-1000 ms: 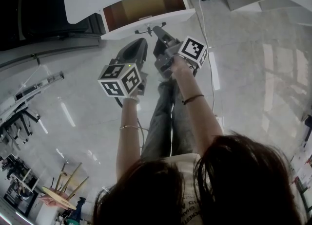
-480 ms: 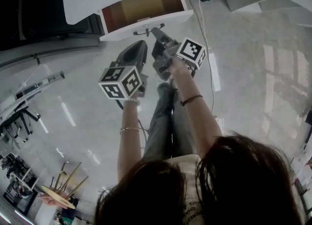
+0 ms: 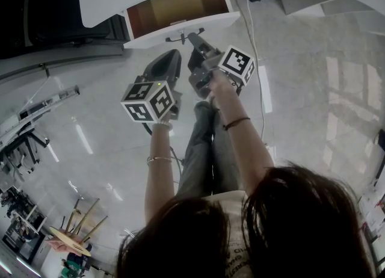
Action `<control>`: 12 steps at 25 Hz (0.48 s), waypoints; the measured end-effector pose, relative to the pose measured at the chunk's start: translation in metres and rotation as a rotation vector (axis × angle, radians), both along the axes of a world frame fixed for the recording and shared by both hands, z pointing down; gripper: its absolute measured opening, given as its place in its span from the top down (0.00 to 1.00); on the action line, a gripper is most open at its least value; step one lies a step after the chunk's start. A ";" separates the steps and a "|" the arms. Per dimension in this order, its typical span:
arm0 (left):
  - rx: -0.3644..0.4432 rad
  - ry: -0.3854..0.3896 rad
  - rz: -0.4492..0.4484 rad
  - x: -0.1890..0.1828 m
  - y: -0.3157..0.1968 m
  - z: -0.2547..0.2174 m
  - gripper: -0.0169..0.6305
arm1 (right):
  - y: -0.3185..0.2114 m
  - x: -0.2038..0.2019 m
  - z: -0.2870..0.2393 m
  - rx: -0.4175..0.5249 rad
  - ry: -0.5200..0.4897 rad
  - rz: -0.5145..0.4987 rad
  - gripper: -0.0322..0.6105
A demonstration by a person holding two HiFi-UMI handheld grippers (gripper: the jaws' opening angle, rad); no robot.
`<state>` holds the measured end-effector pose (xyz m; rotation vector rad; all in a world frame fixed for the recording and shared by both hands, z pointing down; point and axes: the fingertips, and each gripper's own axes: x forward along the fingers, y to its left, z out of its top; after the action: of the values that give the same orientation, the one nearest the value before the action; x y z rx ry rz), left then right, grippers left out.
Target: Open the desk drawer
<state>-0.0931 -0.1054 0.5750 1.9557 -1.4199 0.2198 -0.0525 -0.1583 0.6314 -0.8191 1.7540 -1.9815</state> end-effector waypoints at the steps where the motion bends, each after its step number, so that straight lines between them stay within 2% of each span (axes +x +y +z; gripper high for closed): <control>1: 0.000 0.000 0.000 0.000 0.000 0.000 0.98 | 0.001 0.000 0.000 0.000 -0.001 0.001 0.91; 12: -0.006 0.003 0.005 -0.002 -0.001 0.005 0.98 | 0.003 0.000 0.005 -0.001 0.007 0.000 0.91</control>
<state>-0.0954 -0.1066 0.5800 1.9541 -1.4110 0.2223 -0.0520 -0.1554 0.6368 -0.8271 1.7563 -1.9823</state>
